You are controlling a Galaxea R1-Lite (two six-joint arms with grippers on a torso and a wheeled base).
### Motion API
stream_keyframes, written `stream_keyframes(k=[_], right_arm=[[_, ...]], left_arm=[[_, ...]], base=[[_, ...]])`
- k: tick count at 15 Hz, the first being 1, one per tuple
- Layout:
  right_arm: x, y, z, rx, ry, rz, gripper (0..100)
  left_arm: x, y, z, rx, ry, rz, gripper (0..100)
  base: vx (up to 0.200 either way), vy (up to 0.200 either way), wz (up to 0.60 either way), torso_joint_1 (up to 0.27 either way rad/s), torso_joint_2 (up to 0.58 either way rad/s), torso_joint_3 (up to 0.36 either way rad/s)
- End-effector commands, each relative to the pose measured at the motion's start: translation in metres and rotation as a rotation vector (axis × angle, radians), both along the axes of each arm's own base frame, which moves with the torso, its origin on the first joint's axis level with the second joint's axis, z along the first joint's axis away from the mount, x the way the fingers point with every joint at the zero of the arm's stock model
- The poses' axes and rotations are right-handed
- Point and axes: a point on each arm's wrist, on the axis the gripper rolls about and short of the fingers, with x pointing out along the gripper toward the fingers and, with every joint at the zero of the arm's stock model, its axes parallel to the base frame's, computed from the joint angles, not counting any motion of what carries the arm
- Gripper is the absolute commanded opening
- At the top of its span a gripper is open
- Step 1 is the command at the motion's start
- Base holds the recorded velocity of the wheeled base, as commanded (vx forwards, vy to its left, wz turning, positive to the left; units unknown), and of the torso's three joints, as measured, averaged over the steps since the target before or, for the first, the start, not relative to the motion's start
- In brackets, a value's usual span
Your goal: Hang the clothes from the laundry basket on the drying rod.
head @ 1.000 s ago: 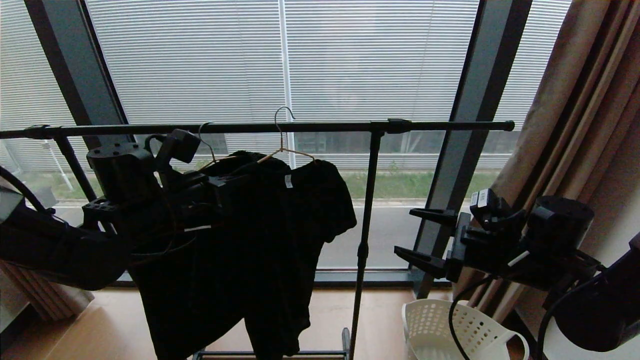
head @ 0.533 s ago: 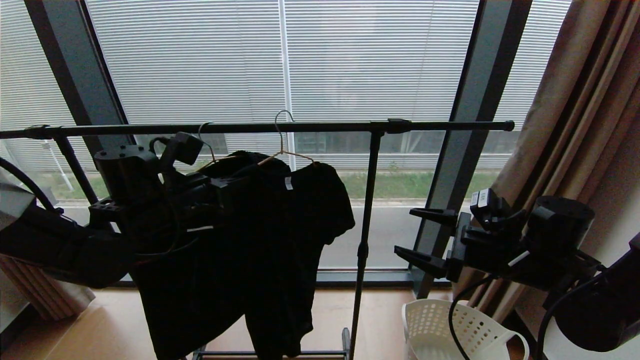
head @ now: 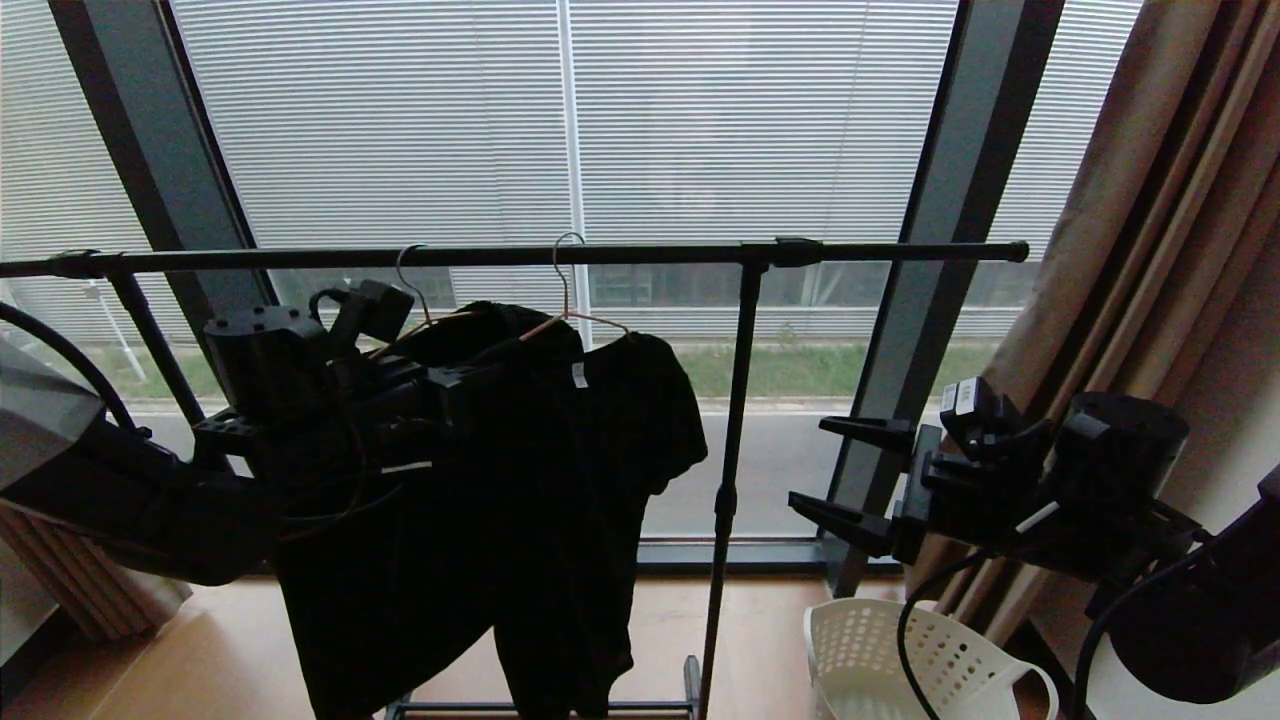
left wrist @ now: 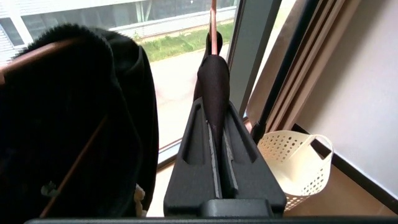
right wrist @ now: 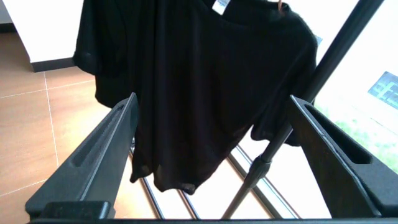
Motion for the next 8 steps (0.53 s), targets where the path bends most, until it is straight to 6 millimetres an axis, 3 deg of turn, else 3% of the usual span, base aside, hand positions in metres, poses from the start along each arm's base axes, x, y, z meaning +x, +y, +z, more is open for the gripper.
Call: stream_keyframes(k=[1,2,8], right_arm=[[0.0002,0.0002,-0.0007,-0.001,0.002,0.001,100],[0.0002,0.0002,-0.0005,-0.001,0.001,0.001,100],[0.0003,0.0002,-0.0011,-0.001,0.004,0.001,100]], left_arm=[[-0.0027,0.0005,-0.0028,0.002,0.013,0.0,0],[-0.0027,0.0005,-0.0028,0.002,0.013,0.0,100],[-0.0034,0.0001,-0.0037,0.004,0.015,-0.002,100]], base=[[0.0,0.0,0.0,0.0,0.0,0.0],[0.0,0.0,0.0,0.0,0.0,0.0],[0.0,0.0,0.0,0.0,0.0,0.0]])
